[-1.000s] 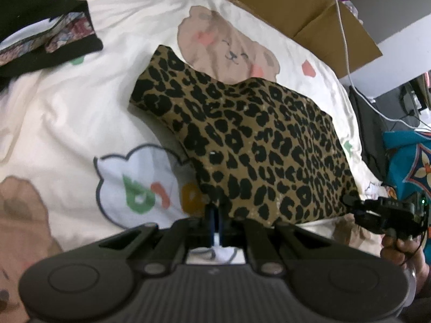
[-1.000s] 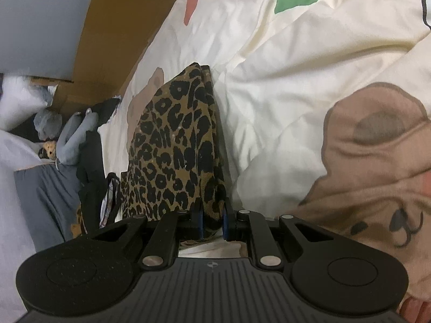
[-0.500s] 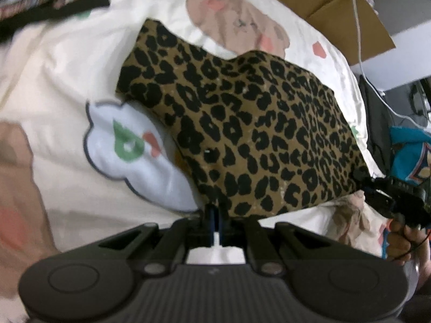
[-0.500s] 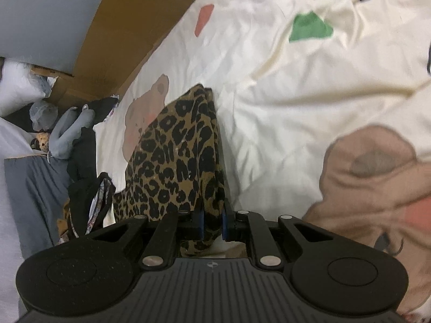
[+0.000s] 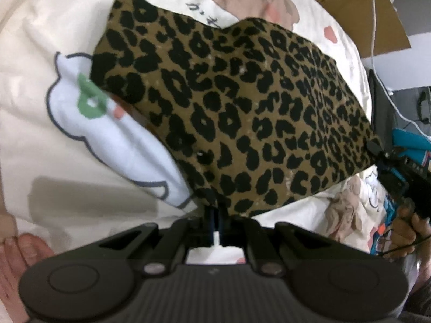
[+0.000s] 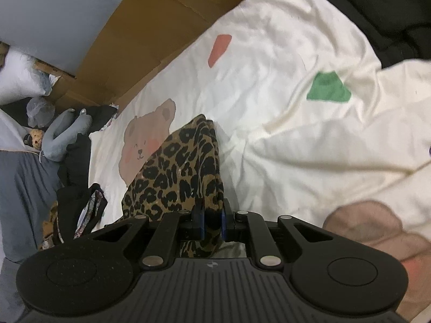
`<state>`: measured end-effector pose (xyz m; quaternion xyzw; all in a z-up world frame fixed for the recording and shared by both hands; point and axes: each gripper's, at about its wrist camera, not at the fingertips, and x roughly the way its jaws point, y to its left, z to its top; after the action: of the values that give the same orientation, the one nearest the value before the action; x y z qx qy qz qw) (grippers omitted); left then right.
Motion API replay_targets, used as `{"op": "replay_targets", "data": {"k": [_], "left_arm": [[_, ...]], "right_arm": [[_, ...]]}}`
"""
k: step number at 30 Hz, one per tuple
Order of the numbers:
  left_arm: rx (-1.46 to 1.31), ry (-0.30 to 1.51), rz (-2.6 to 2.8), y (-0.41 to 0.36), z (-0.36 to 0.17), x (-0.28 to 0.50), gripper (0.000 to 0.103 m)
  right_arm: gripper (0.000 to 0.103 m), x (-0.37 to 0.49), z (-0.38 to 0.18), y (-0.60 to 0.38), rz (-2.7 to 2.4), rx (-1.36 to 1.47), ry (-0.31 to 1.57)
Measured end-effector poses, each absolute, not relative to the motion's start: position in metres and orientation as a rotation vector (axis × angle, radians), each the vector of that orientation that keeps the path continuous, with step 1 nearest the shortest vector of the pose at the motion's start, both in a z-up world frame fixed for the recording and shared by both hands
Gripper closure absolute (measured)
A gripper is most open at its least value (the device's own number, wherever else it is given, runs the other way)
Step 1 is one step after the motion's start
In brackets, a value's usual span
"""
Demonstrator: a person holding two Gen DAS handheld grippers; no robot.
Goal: Fold clothes
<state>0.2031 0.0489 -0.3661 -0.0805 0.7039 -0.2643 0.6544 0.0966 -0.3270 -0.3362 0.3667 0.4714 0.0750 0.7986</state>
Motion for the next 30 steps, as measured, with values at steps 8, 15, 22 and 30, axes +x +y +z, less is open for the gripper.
{"op": "replay_targets", "data": {"k": [8,15,22,30], "left_arm": [[-0.153,1.648,-0.640,0.028,-0.364,0.189,0.100],[-0.193,1.710,-0.669,0.006,-0.365,0.172,0.100],[-0.213,1.712,-0.722,-0.015,-0.362,0.149,0.100],[-0.267,1.749,-0.722,-0.043,-0.367,0.134,0.100]], "right_arm": [[0.093,0.112,-0.326,-0.333,0.135,0.741,0.979],[0.094,0.129,-0.314,-0.339,0.131,0.720,0.926],[0.094,0.146,-0.302,-0.345,0.128,0.696,0.889],[0.094,0.158,-0.298,-0.352,0.111,0.669,0.880]]}}
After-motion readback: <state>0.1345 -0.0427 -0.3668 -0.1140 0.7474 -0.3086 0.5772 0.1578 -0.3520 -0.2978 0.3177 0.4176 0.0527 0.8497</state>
